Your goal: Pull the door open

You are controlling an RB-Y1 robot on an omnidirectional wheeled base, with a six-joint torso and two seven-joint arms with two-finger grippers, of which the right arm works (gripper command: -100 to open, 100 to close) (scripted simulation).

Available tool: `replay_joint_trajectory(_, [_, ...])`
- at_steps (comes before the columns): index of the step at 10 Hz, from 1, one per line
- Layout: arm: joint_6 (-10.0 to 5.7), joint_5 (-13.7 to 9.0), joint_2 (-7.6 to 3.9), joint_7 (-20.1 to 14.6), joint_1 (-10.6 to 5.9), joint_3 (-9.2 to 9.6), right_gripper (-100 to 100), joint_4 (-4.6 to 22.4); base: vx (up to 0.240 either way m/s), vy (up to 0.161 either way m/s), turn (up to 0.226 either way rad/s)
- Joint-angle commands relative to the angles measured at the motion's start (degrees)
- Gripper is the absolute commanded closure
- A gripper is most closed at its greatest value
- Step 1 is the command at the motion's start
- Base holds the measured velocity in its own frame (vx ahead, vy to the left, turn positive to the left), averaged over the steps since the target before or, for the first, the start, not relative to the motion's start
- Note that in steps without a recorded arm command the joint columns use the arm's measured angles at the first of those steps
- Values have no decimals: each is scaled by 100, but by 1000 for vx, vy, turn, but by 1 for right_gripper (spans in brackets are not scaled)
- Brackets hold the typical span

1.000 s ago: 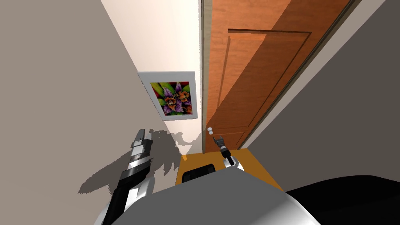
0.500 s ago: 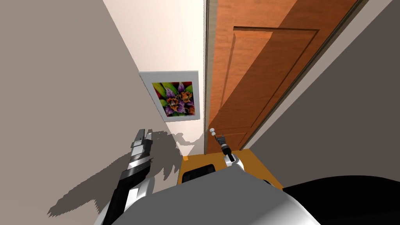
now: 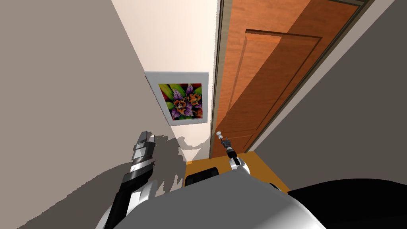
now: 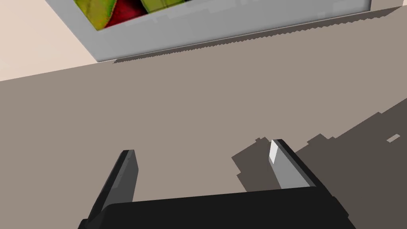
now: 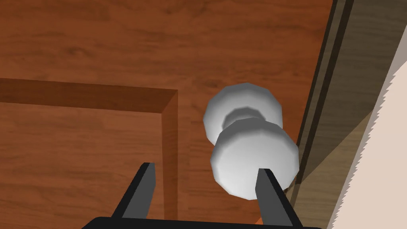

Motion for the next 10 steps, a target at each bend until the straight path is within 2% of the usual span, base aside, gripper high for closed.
replay_joint_trajectory(1, [13,-1,-6,3,-29,-2,100,-2,-27,-1,65])
replay_joint_trajectory(5, [13,-1,-6,3,-29,-2,100,-2,-1,-1,-4])
replay_joint_trajectory(6, [2,-27,38,70,-17,35,-100,-3,-51,-97,207])
replay_joint_trajectory(8, [22,-90,50,173,-30,49,-100,-23,-51,-173,175])
replay_joint_trajectory(10, [49,-175,68,313,-47,68,-100,-52,-60,-94,223])
